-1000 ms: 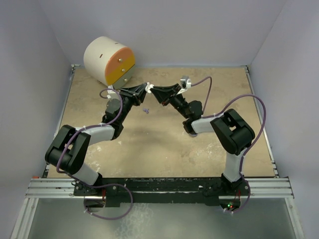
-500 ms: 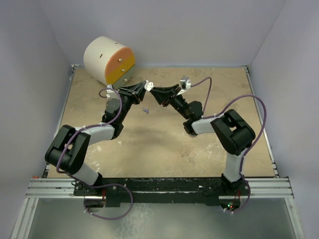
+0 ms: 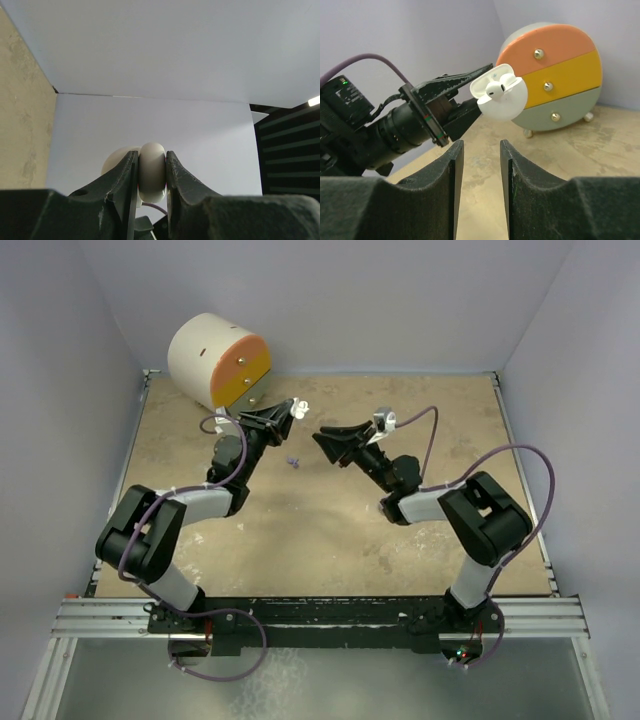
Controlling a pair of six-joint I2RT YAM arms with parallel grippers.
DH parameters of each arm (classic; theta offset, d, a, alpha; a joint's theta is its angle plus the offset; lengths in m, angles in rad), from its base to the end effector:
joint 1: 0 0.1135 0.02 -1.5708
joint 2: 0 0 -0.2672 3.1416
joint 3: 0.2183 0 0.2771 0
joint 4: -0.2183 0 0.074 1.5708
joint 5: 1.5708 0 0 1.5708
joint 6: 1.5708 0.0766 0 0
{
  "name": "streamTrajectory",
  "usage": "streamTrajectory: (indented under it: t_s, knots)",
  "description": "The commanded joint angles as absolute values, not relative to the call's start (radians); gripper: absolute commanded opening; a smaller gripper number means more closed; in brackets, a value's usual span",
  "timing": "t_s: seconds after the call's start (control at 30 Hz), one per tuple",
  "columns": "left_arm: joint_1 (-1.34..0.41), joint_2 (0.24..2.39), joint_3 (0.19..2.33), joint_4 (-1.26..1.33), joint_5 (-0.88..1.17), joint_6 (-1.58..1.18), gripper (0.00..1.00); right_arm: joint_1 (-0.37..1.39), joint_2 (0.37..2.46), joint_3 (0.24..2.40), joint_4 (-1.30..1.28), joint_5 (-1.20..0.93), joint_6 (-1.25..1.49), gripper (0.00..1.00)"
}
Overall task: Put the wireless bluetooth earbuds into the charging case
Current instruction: Place the earbud in the charging case.
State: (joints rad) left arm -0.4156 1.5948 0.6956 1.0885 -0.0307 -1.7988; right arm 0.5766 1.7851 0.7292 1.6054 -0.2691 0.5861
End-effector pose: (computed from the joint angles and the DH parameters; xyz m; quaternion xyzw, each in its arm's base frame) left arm 0.3574 -0.1551 0.2345 -0.4154 0.4831 -0.6850 0.3534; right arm 0.3145 0.2288 0.2459 -0.1147 0.4849 0.5296 0.6865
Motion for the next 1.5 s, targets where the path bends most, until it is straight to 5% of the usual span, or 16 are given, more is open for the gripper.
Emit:
streamTrajectory:
  t_s: [0.0,0.2,0.33,0.53,0.73,1.47]
  knots:
    - [-0.396,1.611,0.730,1.188,-0.027,-1.832,0.00,0.559,1.663,0.643,2.190,-0.212,0.500,0.37]
    - [-0.397,1.589,0.732,1.093,-0.002,-1.769,0.00,0.549,1.498,0.744,1.548,-0.069,0.334,0.41]
    - [-0.398,1.556,0.728,1.007,0.010,-1.720,0.00,0.549,1.463,0.810,1.350,-0.019,0.270,0.45]
    - [-0.399,1.513,0.723,0.926,0.013,-1.684,0.00,0.549,1.451,0.898,1.081,0.052,0.195,0.72]
    - [-0.404,1.511,0.743,0.900,0.008,-1.649,0.00,0.549,1.479,0.970,0.919,0.127,0.185,0.88]
    - [-0.427,1.568,0.796,0.898,0.012,-1.656,0.00,0.568,1.596,1.071,0.752,0.127,0.136,0.89]
